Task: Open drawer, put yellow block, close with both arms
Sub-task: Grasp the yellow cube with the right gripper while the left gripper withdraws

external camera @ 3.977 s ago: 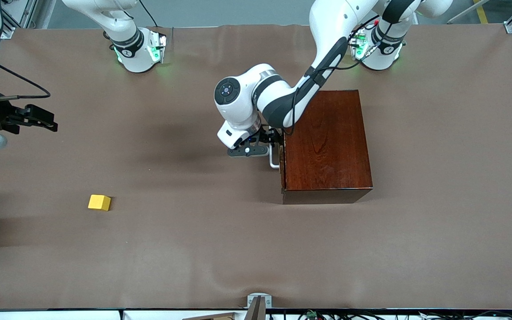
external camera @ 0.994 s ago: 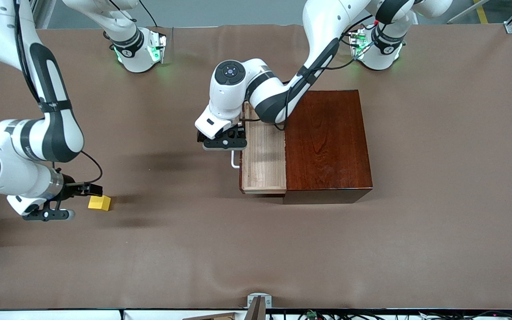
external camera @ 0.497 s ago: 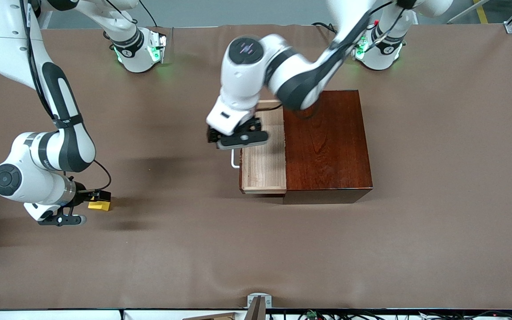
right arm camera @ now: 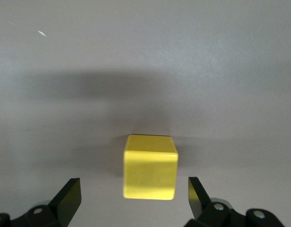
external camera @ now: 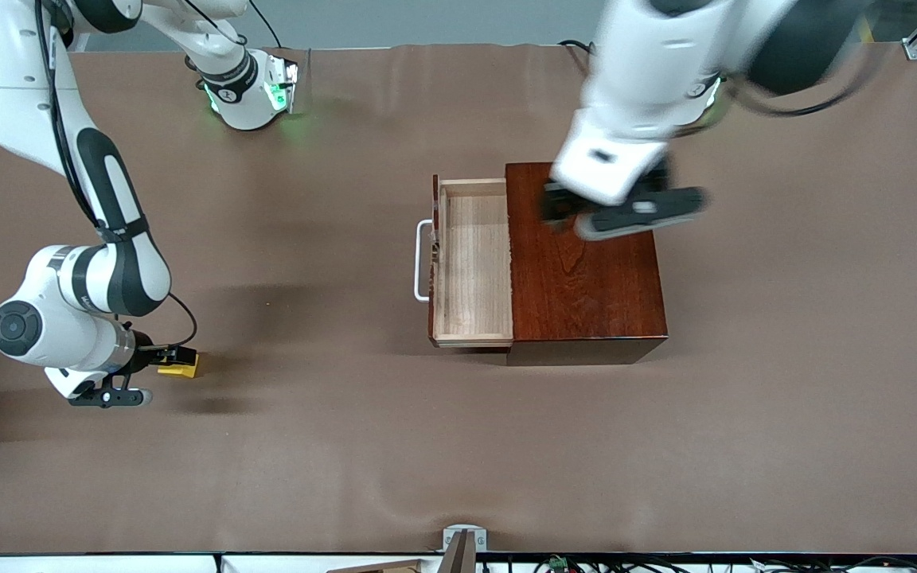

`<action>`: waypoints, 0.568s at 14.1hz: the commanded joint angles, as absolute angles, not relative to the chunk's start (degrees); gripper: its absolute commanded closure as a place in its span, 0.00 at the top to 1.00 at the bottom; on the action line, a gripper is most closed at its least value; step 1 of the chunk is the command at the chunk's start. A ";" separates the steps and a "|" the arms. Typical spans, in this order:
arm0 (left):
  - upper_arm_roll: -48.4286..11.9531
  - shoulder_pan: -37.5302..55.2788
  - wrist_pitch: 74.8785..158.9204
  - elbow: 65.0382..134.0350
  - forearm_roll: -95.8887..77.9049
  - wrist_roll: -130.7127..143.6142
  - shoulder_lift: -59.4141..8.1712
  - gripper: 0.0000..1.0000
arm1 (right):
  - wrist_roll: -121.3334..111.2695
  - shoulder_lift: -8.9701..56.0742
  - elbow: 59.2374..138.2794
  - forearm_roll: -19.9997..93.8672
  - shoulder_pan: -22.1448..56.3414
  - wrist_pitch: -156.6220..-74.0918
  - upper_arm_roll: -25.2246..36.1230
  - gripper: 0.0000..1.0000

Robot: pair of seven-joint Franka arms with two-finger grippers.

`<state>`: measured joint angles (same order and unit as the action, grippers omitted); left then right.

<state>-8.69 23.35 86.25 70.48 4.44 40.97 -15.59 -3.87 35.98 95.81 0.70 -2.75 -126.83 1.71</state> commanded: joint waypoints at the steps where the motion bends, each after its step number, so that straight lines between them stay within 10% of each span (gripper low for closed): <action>1: -9.40 14.53 84.81 77.33 1.76 28.44 -9.51 1.00 | -4.04 36.91 97.11 -0.18 -3.95 -127.00 0.97 1.00; 8: -9.40 -1.65 91.05 88.68 -3.59 14.36 -3.34 1.00 | -3.52 38.32 98.09 0.52 -4.31 -129.72 0.97 1.00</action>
